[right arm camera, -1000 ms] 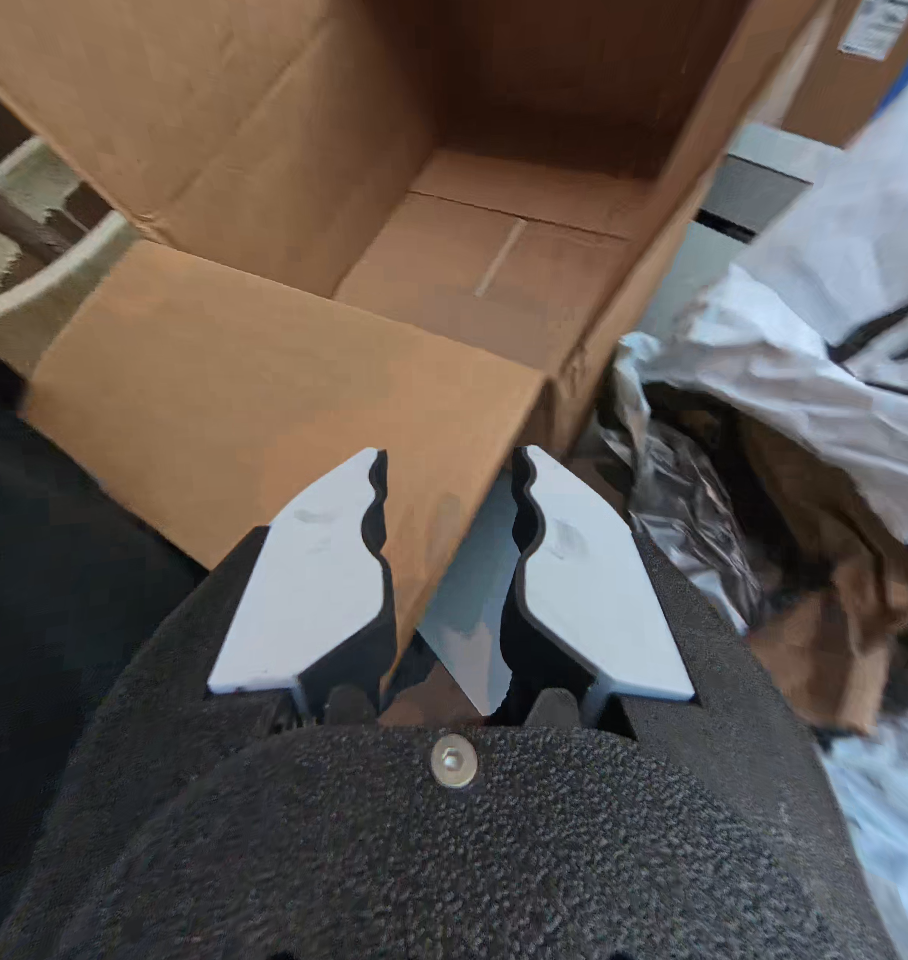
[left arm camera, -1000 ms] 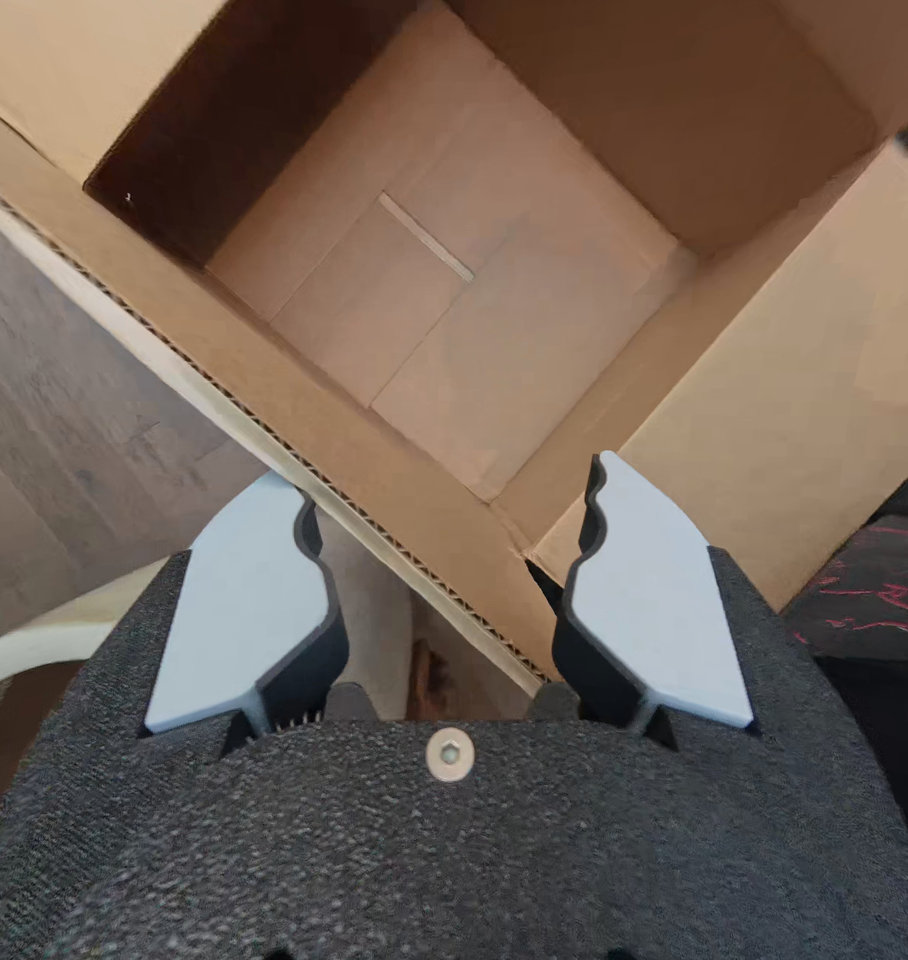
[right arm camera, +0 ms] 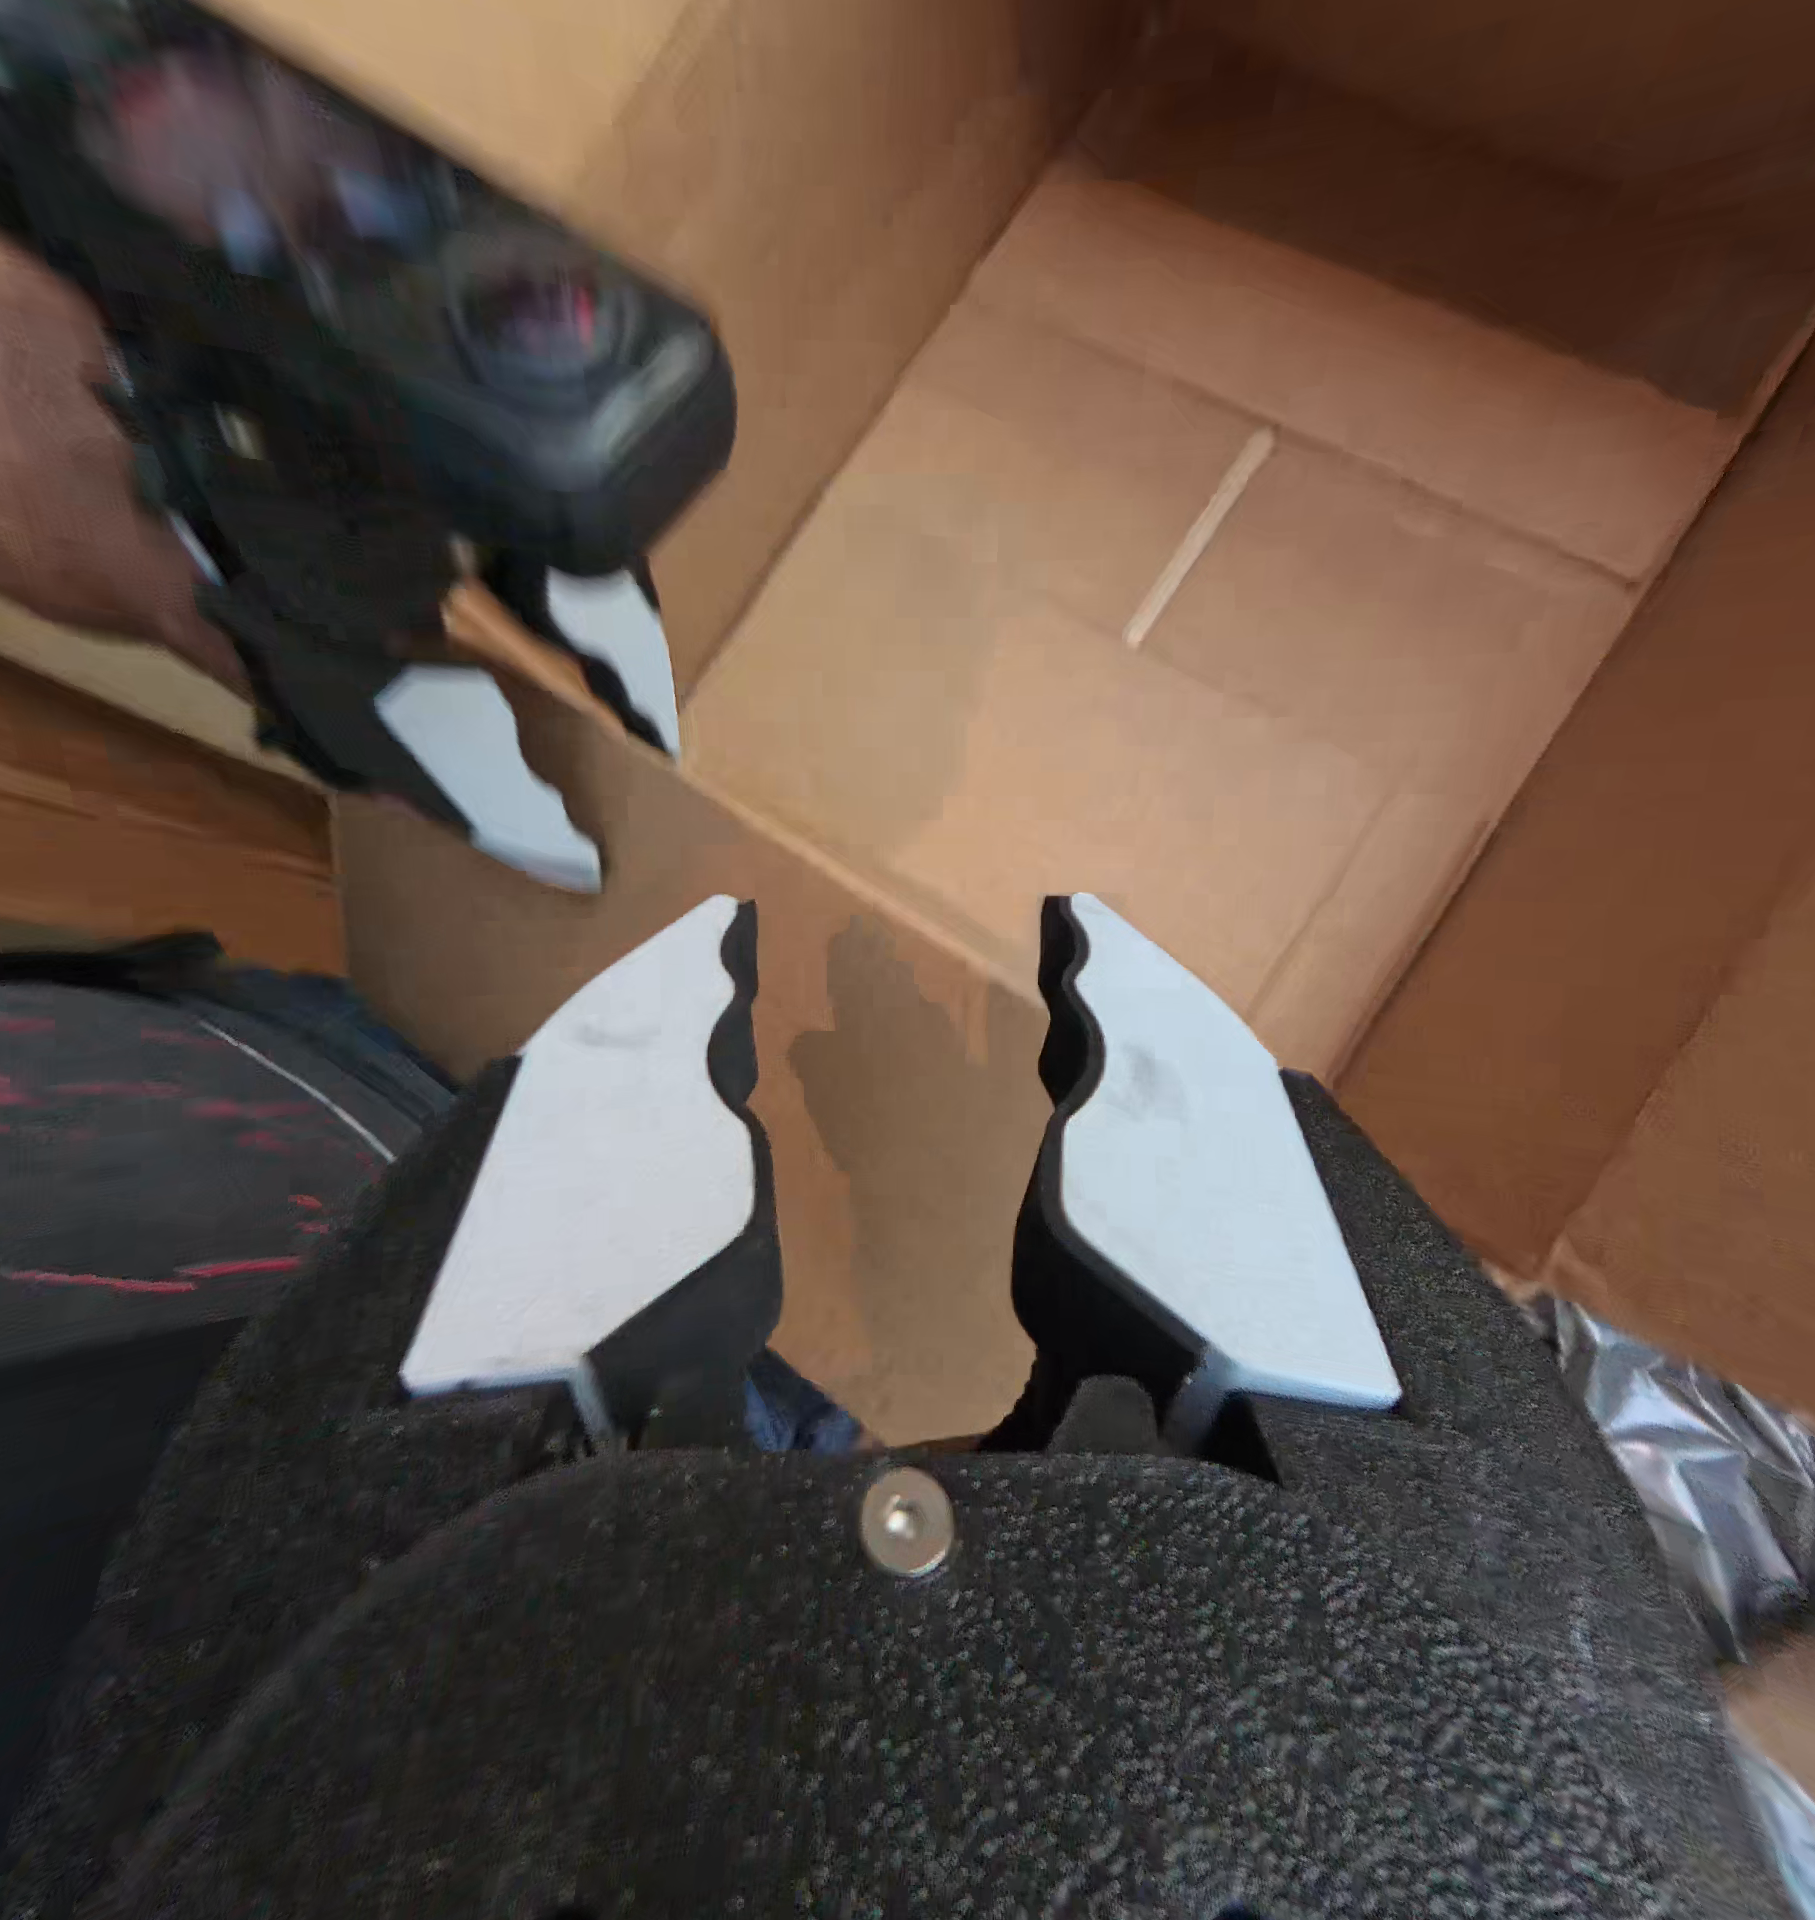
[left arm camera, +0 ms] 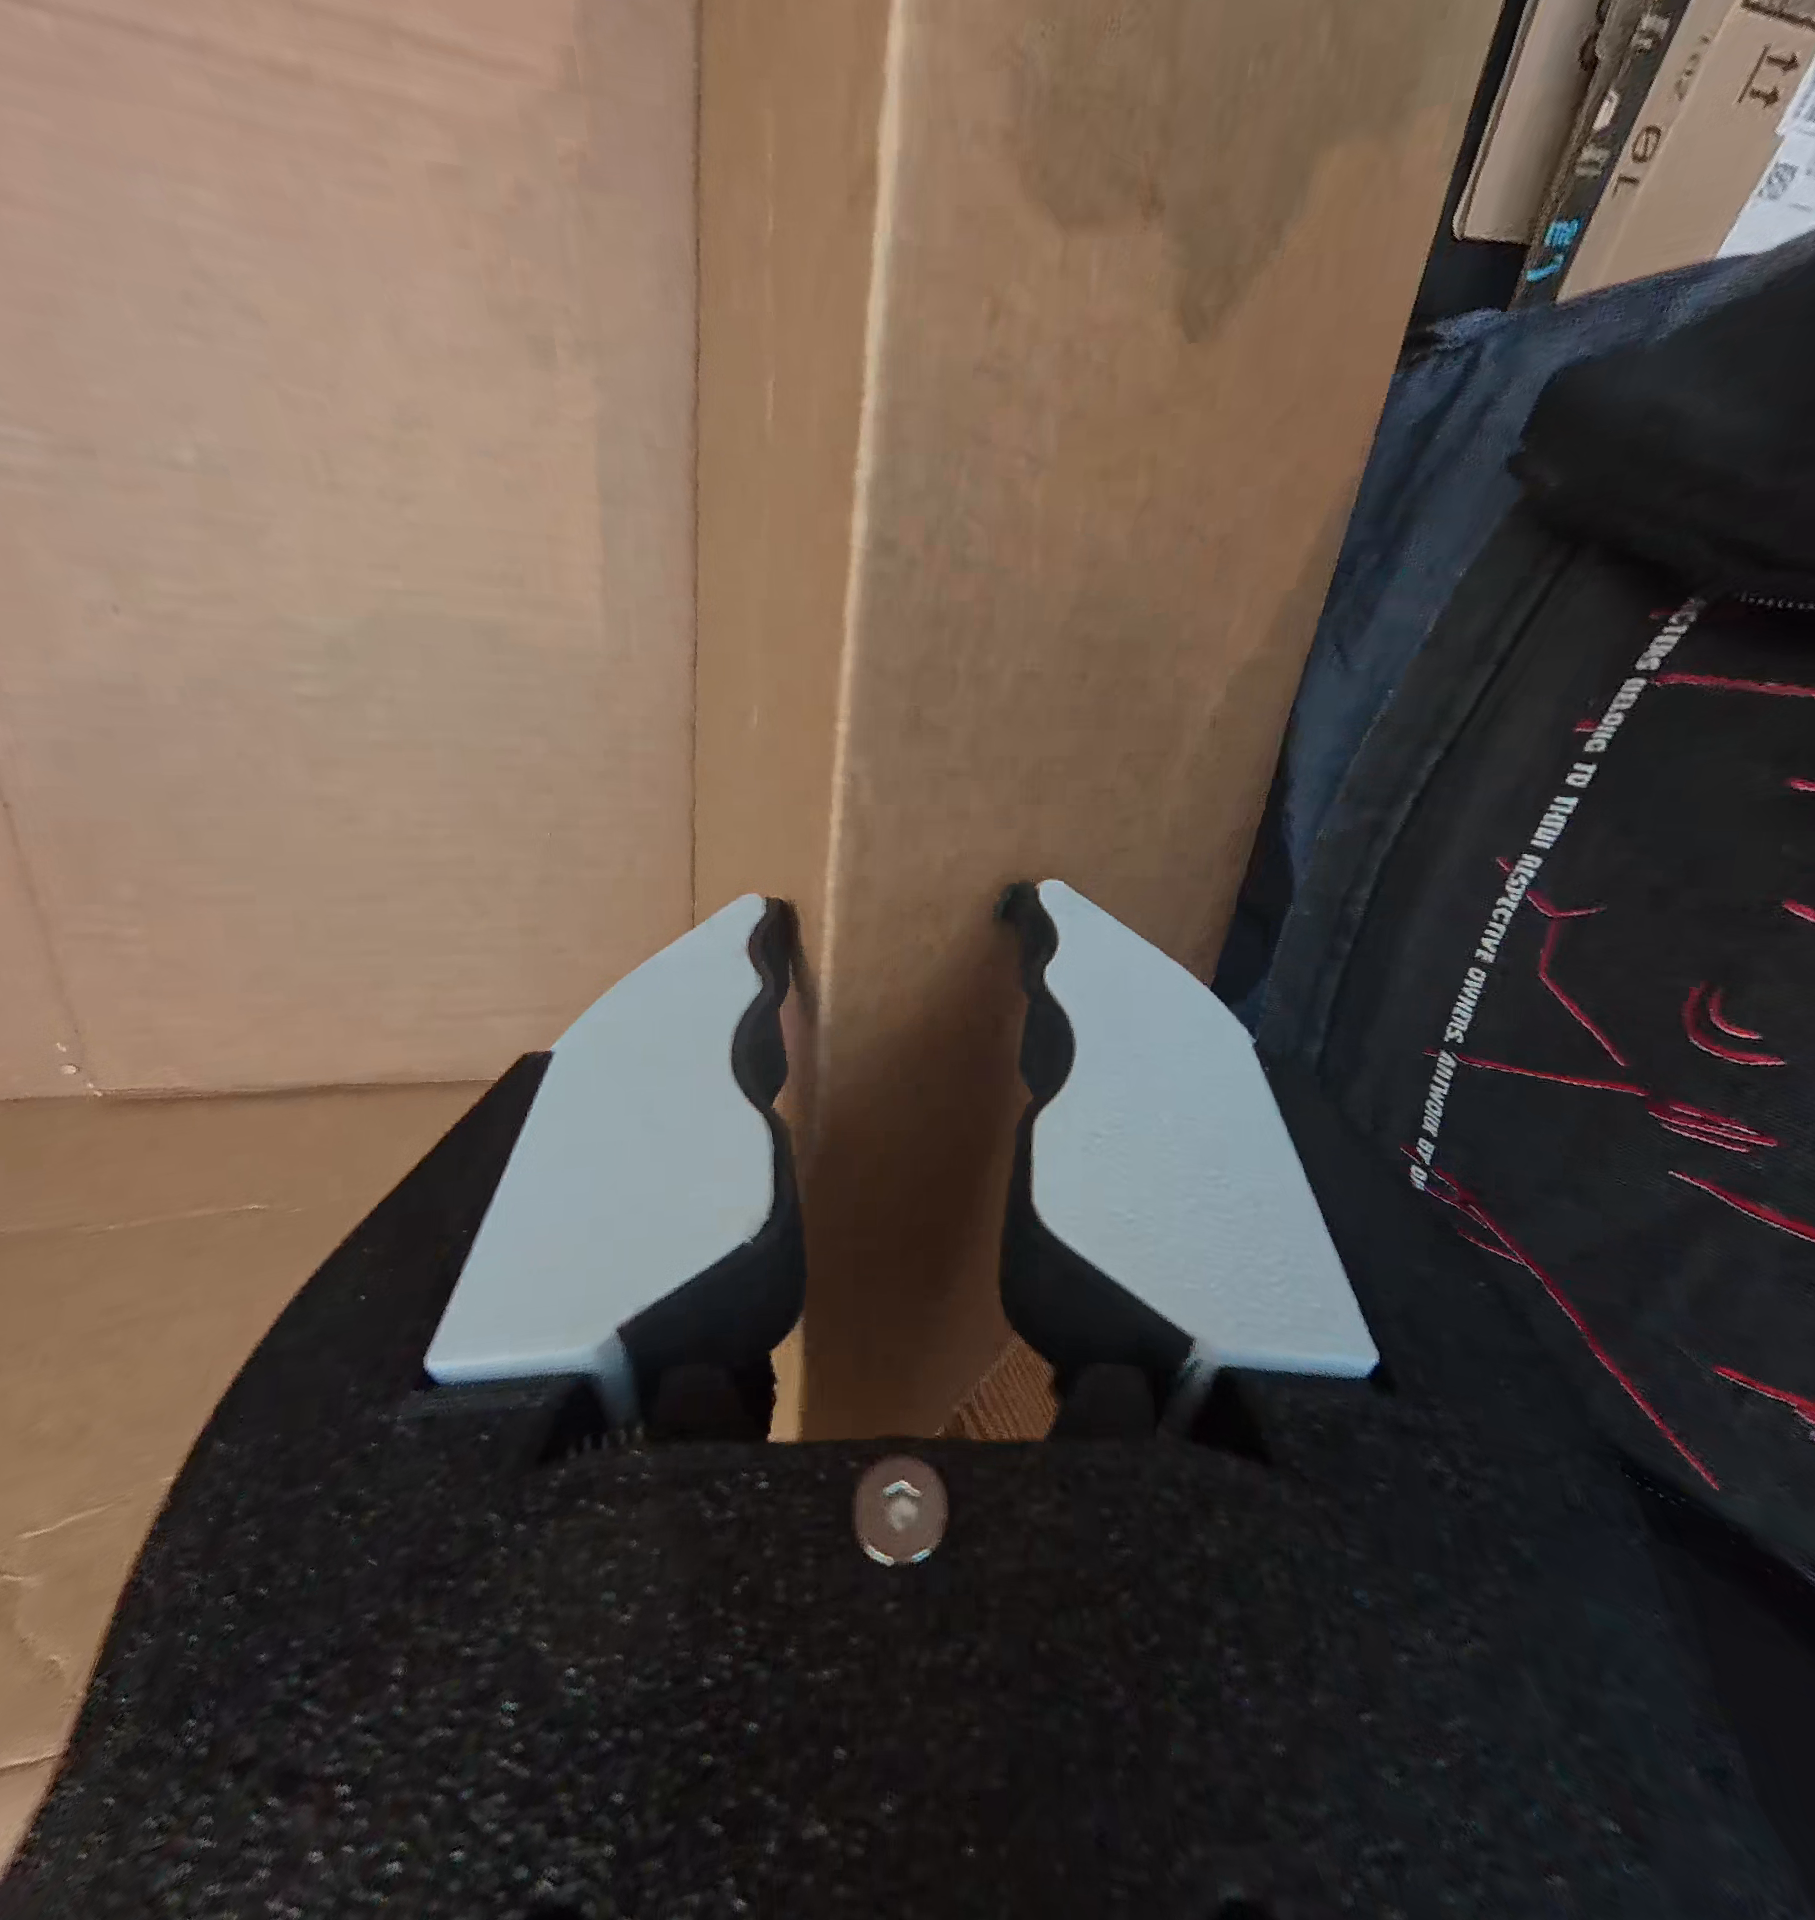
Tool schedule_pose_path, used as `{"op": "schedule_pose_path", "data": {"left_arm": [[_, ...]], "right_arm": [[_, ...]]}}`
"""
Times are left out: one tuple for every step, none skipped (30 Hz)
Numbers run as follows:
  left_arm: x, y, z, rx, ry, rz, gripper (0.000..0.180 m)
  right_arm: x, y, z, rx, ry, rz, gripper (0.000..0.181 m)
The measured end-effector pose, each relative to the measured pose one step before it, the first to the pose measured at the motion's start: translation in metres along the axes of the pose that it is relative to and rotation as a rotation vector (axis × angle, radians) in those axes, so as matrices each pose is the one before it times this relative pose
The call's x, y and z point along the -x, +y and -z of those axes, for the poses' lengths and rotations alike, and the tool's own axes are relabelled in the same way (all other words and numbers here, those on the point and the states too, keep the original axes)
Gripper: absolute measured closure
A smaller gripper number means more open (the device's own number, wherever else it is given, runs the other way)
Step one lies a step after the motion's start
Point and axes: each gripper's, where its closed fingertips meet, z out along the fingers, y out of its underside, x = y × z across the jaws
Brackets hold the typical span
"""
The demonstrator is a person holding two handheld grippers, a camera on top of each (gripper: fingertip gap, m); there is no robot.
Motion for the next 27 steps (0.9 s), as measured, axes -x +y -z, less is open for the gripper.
{"op": "schedule_pose_path", "data": {"left_arm": [[-0.00868,0.00598,-0.00173,0.0112,0.0045,-0.027,0.137],[-0.00984,0.00609,-0.00197,0.0111,0.0038,-0.031,0.138],[-0.01015,0.00584,-0.00209,0.0095,0.0003,-0.0257,0.139],[-0.00731,0.00511,-0.00153,0.004,-0.0166,-0.0169,0.14],[-0.00536,0.00441,-0.00081,-0.0026,-0.0201,-0.0106,0.141],[-0.00292,0.00399,-0.00006,-0.0071,-0.0223,0.0012,0.142],[-0.00213,0.00404,0.00017,-0.0092,-0.0114,0.0019,0.142],[-0.0025,0.00402,0.00035,-0.0087,0.0003,-0.0018,0.142],[-0.00241,0.00381,0.00029,-0.0078,-0.0001,-0.01,0.142],[-0.00253,0.00382,0.0004,-0.0041,-0.0036,-0.0169,0.143],[-0.00287,0.00439,0.00033,0.0003,-0.0034,-0.0142,0.143],[-0.00358,0.00453,0.00027,0.0008,-0.0021,-0.0094,0.143],[-0.00395,0.00455,0.00021,-0.0022,-0.0031,-0.0072,0.144],[-0.00406,0.00454,0.00033,-0.003,-0.0041,-0.0099,0.144],[-0.00401,0.00447,0.0004,-0.0034,-0.0031,-0.0093,0.145],[-0.00366,0.00411,0.00015,-0.0054,-0.0016,-0.011,0.145],[-0.00289,0.00362,-0.00002,-0.0096,-0.0027,-0.016,0.145],[-0.00197,0.00328,-0.00029,-0.0128,-0.0035,-0.0132,0.146],[-0.00182,0.00229,-0.00017,-0.0166,0.0003,-0.0138,0.146],[-0.00114,0.00168,0.00018,-0.0199,-0.0034,-0.0166,0.146],[-0.00129,0.00145,0.00015,-0.0183,0.0031,-0.0089,0.147],[-0.00117,0.00102,0.00007,-0.0176,0.0012,-0.0121,0.148],[-0.00123,0.00077,0.00005,-0.015,0.0023,-0.0106,0.148],[-0.00157,0.00073,-0.00004,-0.0143,0.0075,-0.0085,0.148],[-0.00141,0.00074,0.00019,-0.0123,0.0095,-0.0018,0.149],[-0.00129,0.0007,0.00023,-0.0087,0.0095,0.0018,0.149],[-0.00105,0.00068,0.00049,-0.0066,0.008,0.0005,0.149]], "right_arm": [[0.00322,-0.02148,0.00446,-0.0512,-0.0079,-0.0226,0.129],[0.00203,-0.01916,-0.00063,-0.0336,0.0012,-0.0052,0.13],[0.00031,-0.01596,-0.00644,-0.0144,0.0087,0.0064,0.131],[-0.00075,-0.01219,-0.01221,0.0017,0.0107,0.0139,0.131],[-0.0019,-0.00926,-0.01743,0.0109,0.0123,0.0151,0.131],[-0.00325,-0.00669,-0.02153,0.0164,0.0143,0.0055,0.132],[-0.00367,-0.00475,-0.02447,0.0218,0.0107,-0.0066,0.133],[-0.00396,-0.00351,-0.02578,0.0267,0.0087,-0.0151,0.133],[-0.00424,-0.00287,-0.02607,0.0317,0.0081,-0.0221,0.133],[-0.00393,-0.00319,-0.02514,0.0324,0.0056,-0.0196,0.133],[-0.00366,-0.00339,-0.02385,0.0346,0.0017,-0.0197,0.133],[-0.00395,-0.00349,-0.02123,0.0403,0.0037,-0.0176,0.133],[-0.00438,-0.00411,-0.01795,0.0406,0.0106,-0.0094,0.132],[-0.0038,-0.00557,-0.01448,0.0343,0.0098,-0.003,0.132],[-0.00357,-0.00724,-0.01133,0.0272,0.0117,0.0049,0.132],[-0.00355,-0.00925,-0.00793,0.0165,0.0135,0.0071,0.132],[-0.00236,-0.0121,-0.00395,0.0005,0.0056,-0.0053,0.131],[-0.00127,-0.01561,0.00025,-0.0208,-0.0019,-0.0243,0.132],[-0.00029,-0.01858,0.00389,-0.0401,-0.0043,-0.0382,0.133],[0.00142,-0.02045,0.00552,-0.0533,-0.0096,-0.0388,0.133],[0.00137,-0.02133,0.00687,-0.0587,0.001,-0.0273,0.134],[0.00039,-0.02192,0.00781,-0.06,0.0198,-0.0103,0.134],[0.00074,-0.02219,0.00773,-0.0593,0.0253,0.0029,0.134],[0.00165,-0.02155,0.00596,-0.0524,0.0207,0.0132,0.134],[0.00107,-0.01878,0.00313,-0.0325,0.0216,0.0256,0.134],[-0.00072,-0.01475,0.00013,-0.0065,0.0275,0.0377,0.133],[-0.00192,-0.012,-0.00211,0.0071,0.0288,0.0461,0.131]]}}
